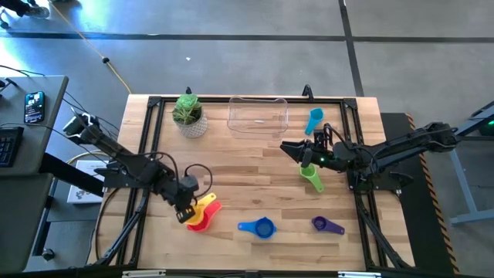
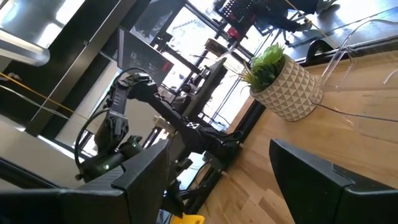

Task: Nest measuring cups in basket
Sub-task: Stack the yellow measuring cup on top of the red measuring cup

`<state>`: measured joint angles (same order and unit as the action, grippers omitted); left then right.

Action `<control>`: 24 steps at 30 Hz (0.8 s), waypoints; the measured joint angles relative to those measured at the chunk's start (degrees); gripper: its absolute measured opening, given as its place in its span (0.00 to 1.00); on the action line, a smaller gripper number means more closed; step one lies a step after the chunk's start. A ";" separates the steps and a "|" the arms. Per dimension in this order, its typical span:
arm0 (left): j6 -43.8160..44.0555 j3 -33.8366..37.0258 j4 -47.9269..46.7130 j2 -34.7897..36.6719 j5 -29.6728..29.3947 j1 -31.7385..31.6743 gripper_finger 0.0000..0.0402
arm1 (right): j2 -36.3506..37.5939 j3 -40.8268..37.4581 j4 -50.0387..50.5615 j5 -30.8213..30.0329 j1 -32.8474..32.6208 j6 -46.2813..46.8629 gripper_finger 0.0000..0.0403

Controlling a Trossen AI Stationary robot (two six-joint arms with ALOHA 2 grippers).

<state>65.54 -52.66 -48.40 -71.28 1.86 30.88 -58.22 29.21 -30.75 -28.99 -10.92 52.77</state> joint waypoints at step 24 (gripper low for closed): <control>1.72 0.00 3.65 -9.53 -0.08 1.15 0.03 | -0.02 0.00 1.08 0.28 0.00 1.18 0.66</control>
<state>67.26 -52.66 -44.75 -80.82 1.78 32.03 -58.24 29.21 -29.67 -28.71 -10.92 53.95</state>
